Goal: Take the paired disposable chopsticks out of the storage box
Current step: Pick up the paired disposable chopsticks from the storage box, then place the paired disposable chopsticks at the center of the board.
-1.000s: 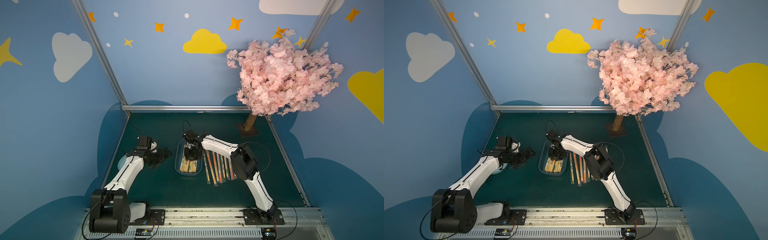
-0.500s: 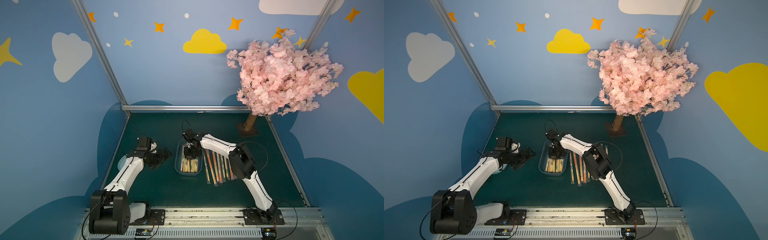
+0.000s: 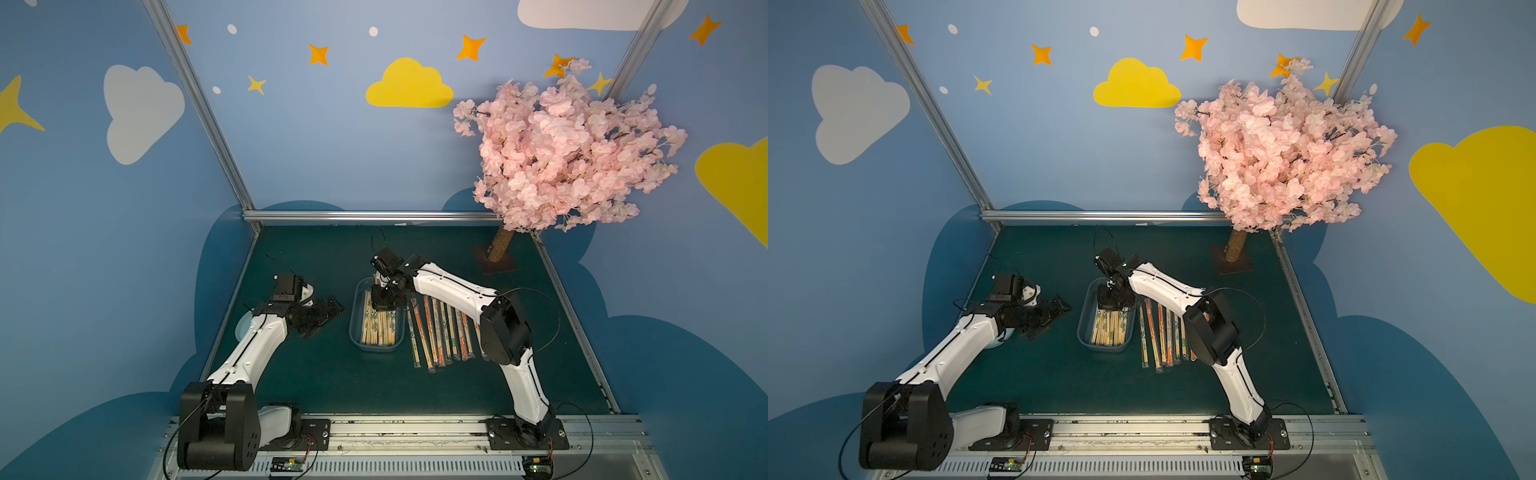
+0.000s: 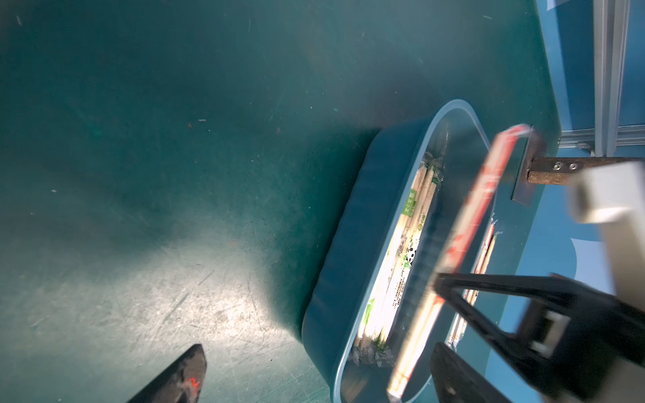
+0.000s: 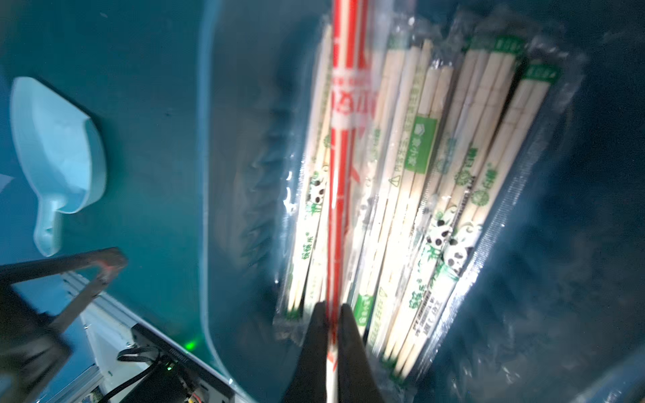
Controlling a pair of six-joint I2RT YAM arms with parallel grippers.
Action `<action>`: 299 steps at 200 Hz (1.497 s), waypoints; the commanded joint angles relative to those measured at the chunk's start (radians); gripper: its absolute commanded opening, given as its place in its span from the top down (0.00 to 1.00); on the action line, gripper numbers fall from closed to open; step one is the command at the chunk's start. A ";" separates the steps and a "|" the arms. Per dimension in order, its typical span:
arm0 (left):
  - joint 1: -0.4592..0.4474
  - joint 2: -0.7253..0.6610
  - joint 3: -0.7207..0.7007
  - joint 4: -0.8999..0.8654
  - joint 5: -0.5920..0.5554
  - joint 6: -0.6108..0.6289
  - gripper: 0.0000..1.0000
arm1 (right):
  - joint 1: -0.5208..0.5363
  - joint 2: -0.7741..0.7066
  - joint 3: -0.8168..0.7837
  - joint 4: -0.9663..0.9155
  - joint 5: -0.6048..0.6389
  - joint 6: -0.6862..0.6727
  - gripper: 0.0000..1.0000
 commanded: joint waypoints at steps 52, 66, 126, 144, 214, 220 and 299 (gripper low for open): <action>0.005 -0.027 0.000 -0.011 0.026 0.021 0.00 | -0.066 -0.162 -0.148 0.182 -0.124 -0.031 1.00; 0.005 -0.027 -0.001 -0.010 0.028 0.019 0.00 | -0.097 -0.196 -0.226 0.289 -0.221 -0.023 1.00; 0.005 -0.019 0.000 -0.003 0.031 0.010 0.00 | -0.129 -0.116 -0.311 0.494 -0.437 0.028 1.00; 0.005 -0.025 -0.002 -0.003 0.030 0.008 0.00 | -0.128 -0.088 -0.318 0.551 -0.441 0.050 1.00; 0.005 -0.034 0.010 -0.015 0.030 0.018 0.00 | -0.177 -0.214 -0.413 0.534 -0.390 0.004 1.00; 0.005 -0.035 0.012 -0.016 0.029 0.020 0.00 | -0.186 -0.239 -0.429 0.510 -0.378 -0.010 1.00; -0.010 -0.031 0.019 -0.023 0.038 0.023 0.00 | -0.435 -0.526 -0.621 0.084 -0.055 -0.281 1.00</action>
